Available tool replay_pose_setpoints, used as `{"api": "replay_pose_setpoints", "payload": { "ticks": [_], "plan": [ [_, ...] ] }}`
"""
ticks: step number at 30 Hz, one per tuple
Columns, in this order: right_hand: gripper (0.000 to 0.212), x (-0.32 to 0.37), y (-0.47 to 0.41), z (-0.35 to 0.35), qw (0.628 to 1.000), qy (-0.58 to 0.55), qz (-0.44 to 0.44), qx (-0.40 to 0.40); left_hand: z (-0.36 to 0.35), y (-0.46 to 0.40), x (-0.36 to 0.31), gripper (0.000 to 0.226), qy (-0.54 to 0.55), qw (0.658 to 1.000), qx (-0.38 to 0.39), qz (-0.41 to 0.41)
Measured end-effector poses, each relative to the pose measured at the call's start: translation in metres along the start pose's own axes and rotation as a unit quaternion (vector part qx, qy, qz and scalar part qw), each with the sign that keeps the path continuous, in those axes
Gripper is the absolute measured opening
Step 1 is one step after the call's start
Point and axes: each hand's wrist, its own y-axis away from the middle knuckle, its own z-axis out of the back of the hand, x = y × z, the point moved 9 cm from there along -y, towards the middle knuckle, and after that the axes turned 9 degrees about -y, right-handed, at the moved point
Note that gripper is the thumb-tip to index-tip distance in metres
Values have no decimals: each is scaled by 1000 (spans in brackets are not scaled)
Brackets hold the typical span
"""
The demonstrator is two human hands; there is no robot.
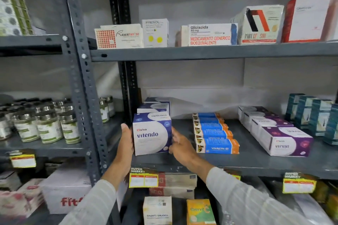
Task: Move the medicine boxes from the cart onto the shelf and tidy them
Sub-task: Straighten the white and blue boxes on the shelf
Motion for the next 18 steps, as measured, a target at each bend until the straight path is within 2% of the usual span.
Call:
{"api": "replay_pose_setpoints", "payload": {
  "ticks": [9, 14, 18],
  "plan": [
    [83, -15, -1, -19, 999, 35, -26, -9, 19, -33, 18, 66, -22, 999, 6, 36],
    [80, -19, -3, -19, 999, 28, -19, -16, 11, -37, 23, 64, -6, 999, 47, 26],
    [80, -19, -2, -20, 1000, 20, -19, -9, 13, -39, 23, 64, -16, 999, 42, 16]
  ]
}}
